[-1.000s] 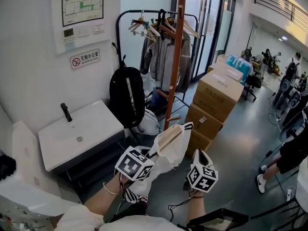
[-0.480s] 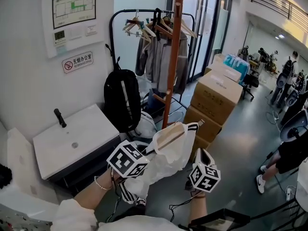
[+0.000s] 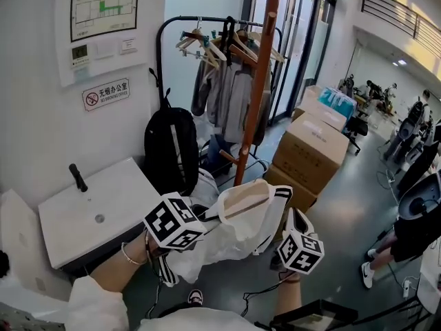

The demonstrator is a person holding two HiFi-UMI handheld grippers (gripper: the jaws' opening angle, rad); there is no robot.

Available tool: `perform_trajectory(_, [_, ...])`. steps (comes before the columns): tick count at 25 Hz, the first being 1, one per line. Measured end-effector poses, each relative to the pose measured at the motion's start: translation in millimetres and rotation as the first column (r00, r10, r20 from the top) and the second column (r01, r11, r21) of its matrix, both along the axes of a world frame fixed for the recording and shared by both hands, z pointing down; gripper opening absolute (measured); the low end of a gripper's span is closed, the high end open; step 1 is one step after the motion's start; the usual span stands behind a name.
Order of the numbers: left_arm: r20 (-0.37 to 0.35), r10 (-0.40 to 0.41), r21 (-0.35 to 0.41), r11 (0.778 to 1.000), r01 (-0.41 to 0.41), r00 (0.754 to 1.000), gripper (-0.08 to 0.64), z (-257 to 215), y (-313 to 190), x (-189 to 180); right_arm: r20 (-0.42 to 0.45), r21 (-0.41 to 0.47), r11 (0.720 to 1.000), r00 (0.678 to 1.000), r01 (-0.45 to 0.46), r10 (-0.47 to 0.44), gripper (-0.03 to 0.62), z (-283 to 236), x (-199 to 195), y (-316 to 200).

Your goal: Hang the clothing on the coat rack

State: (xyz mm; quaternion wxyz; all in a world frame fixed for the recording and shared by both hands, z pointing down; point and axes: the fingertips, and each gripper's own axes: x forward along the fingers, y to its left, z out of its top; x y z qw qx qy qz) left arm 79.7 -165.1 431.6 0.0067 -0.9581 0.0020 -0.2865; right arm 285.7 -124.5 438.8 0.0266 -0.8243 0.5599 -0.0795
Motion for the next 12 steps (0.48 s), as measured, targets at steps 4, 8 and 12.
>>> perform_trajectory(4, [-0.012,0.043,-0.004,0.999,-0.043,0.999,0.015,-20,-24,0,-0.053,0.020,1.000,0.999,0.003,-0.002,0.022,-37,9,-21])
perform_trajectory(8, [-0.031,0.073,-0.007,0.997,-0.073,0.997,0.015,-40,-47,8,-0.107,0.037,0.999,0.994,-0.008,0.011,0.021,-70,18,-36])
perform_trajectory(12, [-0.044,0.132,-0.005,0.991,-0.132,0.990,0.015,-55,-60,17,-0.132,0.057,0.998,0.991,-0.021,0.028,0.023,-86,26,-48])
